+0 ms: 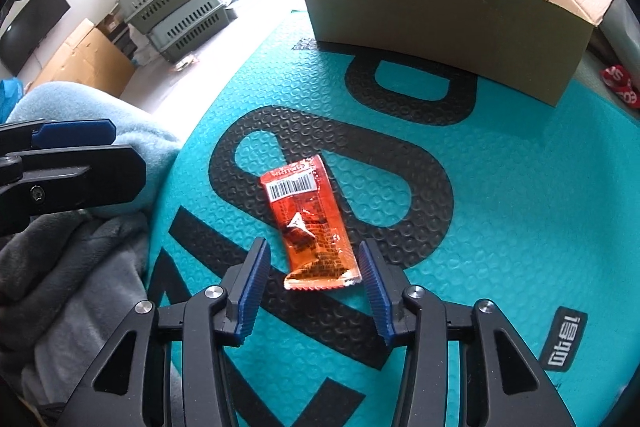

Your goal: Organize snacks

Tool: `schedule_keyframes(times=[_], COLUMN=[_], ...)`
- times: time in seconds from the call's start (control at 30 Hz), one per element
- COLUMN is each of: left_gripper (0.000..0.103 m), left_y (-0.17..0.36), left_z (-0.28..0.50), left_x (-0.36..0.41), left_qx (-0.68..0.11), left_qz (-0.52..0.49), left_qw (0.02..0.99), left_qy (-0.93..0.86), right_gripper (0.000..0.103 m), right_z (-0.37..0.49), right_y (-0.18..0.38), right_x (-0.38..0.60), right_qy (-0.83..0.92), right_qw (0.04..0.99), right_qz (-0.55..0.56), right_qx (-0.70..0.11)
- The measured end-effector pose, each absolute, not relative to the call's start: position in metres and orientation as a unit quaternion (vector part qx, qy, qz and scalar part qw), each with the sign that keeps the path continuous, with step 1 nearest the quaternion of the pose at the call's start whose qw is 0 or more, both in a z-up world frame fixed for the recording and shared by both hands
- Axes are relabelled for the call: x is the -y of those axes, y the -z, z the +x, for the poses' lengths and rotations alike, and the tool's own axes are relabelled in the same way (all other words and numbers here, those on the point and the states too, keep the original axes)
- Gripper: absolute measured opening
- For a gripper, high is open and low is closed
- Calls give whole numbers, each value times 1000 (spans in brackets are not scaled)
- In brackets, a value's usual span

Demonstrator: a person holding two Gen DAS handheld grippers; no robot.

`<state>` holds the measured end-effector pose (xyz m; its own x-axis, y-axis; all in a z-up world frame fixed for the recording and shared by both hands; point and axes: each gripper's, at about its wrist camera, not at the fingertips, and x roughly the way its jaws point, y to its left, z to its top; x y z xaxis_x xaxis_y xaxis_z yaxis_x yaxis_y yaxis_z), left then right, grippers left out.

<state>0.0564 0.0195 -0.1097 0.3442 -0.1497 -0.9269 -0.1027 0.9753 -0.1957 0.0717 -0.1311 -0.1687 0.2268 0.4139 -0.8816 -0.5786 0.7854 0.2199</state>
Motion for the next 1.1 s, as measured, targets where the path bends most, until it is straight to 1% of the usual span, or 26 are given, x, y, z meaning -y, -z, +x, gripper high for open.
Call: schedule_keyframes(times=[0.03, 0.1, 0.17, 0.2, 0.27, 0.3, 0.4, 0.57, 0.6, 0.67, 0.7, 0.77, 0.87, 1.03, 1.07, 1.1], left_gripper=[80, 80, 80, 80, 80, 80, 80, 79, 76, 66, 63, 54, 49, 48, 41, 39], left_y=[112, 117, 121, 123, 126, 128, 132, 141, 142, 145, 148, 155, 169, 171, 172, 172], left_z=[57, 60, 64, 66, 70, 72, 76, 87, 89, 94, 96, 100, 104, 105, 104, 104], left_x=[-19, -19, -18, -17, -14, -12, -7, -2, 0, 4, 7, 11, 13, 17, 19, 21], left_qx=[-574, -578, -582, -584, -587, -589, -595, -600, -599, -602, -605, -616, -634, -633, -635, -636], left_qz=[-110, -110, -110, -110, -106, -103, -97, -96, -97, -97, -97, -100, -110, -115, -116, -116], left_qw=[811, 808, 805, 804, 801, 800, 795, 789, 789, 785, 781, 770, 754, 750, 748, 746], left_qy=[19, 26, 32, 35, 43, 49, 66, 88, 96, 111, 117, 129, 136, 152, 157, 161], right_gripper=[35, 27, 23, 19, 16, 10, 8, 7, 7, 7, 7, 7, 7, 7, 7, 7], right_z=[71, 70, 71, 72, 71, 70, 71, 81, 83, 85, 86, 90, 94, 95, 94, 94], right_y=[168, 166, 168, 168, 168, 168, 167, 170, 170, 169, 170, 171, 173, 175, 176, 176], right_x=[131, 135, 139, 140, 141, 141, 139, 141, 141, 141, 142, 142, 143, 144, 145, 144], right_qy=[-316, -316, -323, -326, -333, -338, -348, -375, -379, -388, -392, -398, -405, -410, -412, -413], right_qw=[781, 784, 783, 782, 782, 781, 777, 758, 755, 747, 745, 740, 737, 735, 735, 735], right_qz=[-84, -98, -98, -99, -110, -116, -129, -118, -120, -121, -120, -117, -114, -112, -112, -113], right_qx=[-532, -525, -523, -521, -515, -513, -509, -520, -522, -526, -526, -529, -529, -528, -527, -526])
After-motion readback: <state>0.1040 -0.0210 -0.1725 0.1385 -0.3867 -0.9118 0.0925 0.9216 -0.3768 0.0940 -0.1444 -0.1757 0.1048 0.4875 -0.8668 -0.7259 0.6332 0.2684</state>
